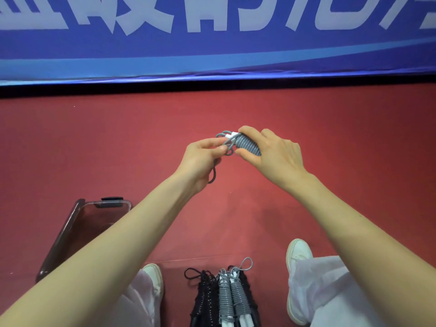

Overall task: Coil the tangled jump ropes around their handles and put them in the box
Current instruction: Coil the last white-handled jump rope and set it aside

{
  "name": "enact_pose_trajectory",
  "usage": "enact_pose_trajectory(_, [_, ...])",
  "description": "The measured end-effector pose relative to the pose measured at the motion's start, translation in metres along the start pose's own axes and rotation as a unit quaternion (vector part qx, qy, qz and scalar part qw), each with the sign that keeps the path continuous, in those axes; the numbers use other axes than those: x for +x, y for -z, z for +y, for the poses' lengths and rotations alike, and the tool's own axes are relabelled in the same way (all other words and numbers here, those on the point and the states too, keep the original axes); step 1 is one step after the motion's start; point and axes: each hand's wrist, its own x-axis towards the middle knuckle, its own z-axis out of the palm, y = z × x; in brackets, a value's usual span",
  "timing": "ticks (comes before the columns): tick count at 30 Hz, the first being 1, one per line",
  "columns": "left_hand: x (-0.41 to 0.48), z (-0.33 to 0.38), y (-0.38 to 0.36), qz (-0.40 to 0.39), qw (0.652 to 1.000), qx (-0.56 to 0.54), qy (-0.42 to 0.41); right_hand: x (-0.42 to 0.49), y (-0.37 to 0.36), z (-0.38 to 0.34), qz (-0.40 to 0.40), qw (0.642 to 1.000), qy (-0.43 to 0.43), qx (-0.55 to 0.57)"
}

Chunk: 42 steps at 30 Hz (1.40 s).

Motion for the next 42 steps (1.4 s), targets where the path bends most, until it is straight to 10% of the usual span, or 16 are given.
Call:
enact_pose_trajectory(4, [0.006,0.001,0.005,0.075,0.996,-0.002,-0.051,0.003,0.001,0.008,0.014,0.999,-0.027,0.034])
enact_pose_trajectory(13, [0.004,-0.015,0.004,-0.029,0.999,0.032,0.010,0.017,-0.005,0.030,0.023,0.950,-0.160,0.266])
enact_pose_trajectory(23, [0.005,-0.008,0.005,-0.115,0.956,0.270,-0.028,0.001,-0.009,0.012,0.009,0.999,0.000,-0.053])
enact_pose_trajectory(32, [0.010,-0.005,0.007,-0.146,0.984,-0.078,0.070,0.001,-0.006,0.006,0.032,0.998,-0.002,-0.047])
enact_pose_trajectory(42, [0.013,-0.007,0.011,-0.167,0.985,0.006,0.042,0.006,0.003,0.003,0.029,0.964,-0.057,0.259])
